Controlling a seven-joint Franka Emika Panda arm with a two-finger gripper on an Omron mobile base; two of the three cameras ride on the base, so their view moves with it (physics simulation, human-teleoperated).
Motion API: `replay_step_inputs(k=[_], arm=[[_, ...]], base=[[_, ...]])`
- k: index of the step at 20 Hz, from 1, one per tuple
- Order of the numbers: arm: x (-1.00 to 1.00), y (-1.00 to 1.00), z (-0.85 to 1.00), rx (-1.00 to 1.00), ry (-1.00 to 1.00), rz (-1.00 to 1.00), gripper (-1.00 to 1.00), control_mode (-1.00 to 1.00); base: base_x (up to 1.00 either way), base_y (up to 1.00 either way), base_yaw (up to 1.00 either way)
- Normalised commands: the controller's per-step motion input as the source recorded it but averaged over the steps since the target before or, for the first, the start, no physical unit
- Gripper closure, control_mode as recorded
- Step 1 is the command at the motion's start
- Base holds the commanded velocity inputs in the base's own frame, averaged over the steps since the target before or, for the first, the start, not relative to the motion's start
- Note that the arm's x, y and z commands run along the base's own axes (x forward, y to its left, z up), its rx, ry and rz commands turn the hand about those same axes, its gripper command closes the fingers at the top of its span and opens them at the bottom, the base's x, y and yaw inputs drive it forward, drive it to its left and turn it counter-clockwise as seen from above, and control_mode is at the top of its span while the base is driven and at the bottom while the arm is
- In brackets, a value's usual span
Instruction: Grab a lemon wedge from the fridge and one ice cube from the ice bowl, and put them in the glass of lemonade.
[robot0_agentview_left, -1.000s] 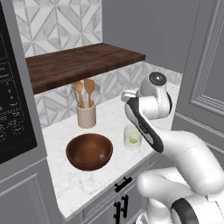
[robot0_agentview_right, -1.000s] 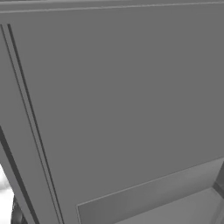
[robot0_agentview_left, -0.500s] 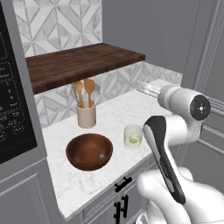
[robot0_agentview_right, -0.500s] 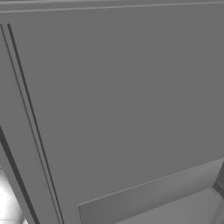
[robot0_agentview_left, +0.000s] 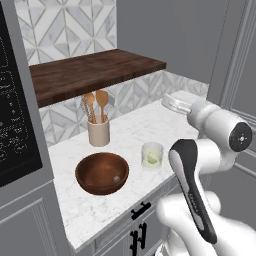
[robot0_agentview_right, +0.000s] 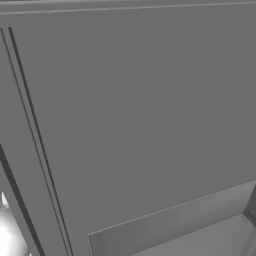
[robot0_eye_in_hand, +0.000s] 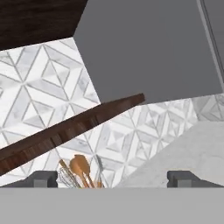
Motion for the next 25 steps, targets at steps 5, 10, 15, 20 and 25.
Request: replay_step_inputs(k=[5, 10, 15, 20, 25], arm=[[-0.64, 0.84, 0.32, -0.35, -0.21, 0.07, -1.00, -1.00], [1.00, 0.52, -0.36, -0.25, 0.59, 0.15, -1.00, -1.00], [0.98, 0.41, -0.78, -0.07, 0.03, 0.00, -1.00, -1.00], [0.48, 0.11, -0.98, 0.04, -0.34, -0.03, -1.00, -1.00], [-1.00, 0.26, -0.79, 0.00, -0.76, -0.12, -1.00, -1.00]], base=[[0.00, 0.00, 0.00], [0.00, 0.00, 0.00], [0.00, 0.00, 0.00], [0.00, 0.00, 0.00], [0.00, 0.00, 0.00]])
